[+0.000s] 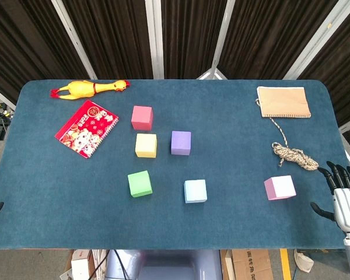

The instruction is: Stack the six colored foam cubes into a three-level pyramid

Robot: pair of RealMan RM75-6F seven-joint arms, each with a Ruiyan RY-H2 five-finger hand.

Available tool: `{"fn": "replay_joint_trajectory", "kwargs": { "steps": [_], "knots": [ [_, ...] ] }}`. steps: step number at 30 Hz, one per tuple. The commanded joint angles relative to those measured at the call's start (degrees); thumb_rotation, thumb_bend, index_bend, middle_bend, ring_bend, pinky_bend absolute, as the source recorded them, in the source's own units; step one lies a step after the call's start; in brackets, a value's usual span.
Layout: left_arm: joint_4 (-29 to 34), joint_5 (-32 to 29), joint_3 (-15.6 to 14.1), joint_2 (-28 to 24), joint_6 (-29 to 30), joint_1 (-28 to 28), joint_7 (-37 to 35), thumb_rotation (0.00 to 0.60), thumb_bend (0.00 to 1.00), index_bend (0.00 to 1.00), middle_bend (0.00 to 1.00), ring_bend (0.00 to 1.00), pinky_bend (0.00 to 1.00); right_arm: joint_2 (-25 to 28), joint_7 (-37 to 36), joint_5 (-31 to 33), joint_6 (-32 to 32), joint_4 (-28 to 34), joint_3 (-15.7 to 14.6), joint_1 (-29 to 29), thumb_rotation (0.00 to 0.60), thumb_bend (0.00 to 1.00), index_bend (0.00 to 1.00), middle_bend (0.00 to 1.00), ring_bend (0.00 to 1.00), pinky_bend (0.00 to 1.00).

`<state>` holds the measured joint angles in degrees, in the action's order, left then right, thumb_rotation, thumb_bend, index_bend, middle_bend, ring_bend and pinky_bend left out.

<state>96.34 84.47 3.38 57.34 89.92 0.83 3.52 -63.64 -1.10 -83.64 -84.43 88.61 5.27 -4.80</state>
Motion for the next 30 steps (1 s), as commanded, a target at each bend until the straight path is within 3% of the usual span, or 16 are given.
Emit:
{"fn": "replay_joint_trajectory", "kwargs": {
  "steps": [1, 12, 30],
  "knots": [
    [0.2, 0.1, 0.0, 0.0, 0.4, -0.2, 0.1, 0.6, 0.24, 0.14, 0.03, 0.0, 0.05, 0.0, 0.0, -0.1, 0.1, -0.1, -0.1, 0.0, 0.6, 0.18, 0.18, 0.1, 0.09, 0.06],
    [0.5, 0.9, 0.0, -0.1, 1.9, -0.8, 0.3, 0.6, 0.24, 0.14, 0.03, 0.0, 0.05, 0.1, -0.5, -0.4, 0.1, 0.6, -0.2, 0.0, 0.6, 0.18, 0.18, 0.1, 0.09, 0.06],
    [-0.1, 1.4, 0.5, -0.3, 3.8, -1.6, -1.6, 0.6, 0.24, 0.14, 0.03, 0.0, 0.05, 0.9, -1.7, 2.2, 7.4, 2.6, -1.5, -1.8, 0.6, 0.18, 0.18, 0.1, 0.08, 0.04]
  ]
}}
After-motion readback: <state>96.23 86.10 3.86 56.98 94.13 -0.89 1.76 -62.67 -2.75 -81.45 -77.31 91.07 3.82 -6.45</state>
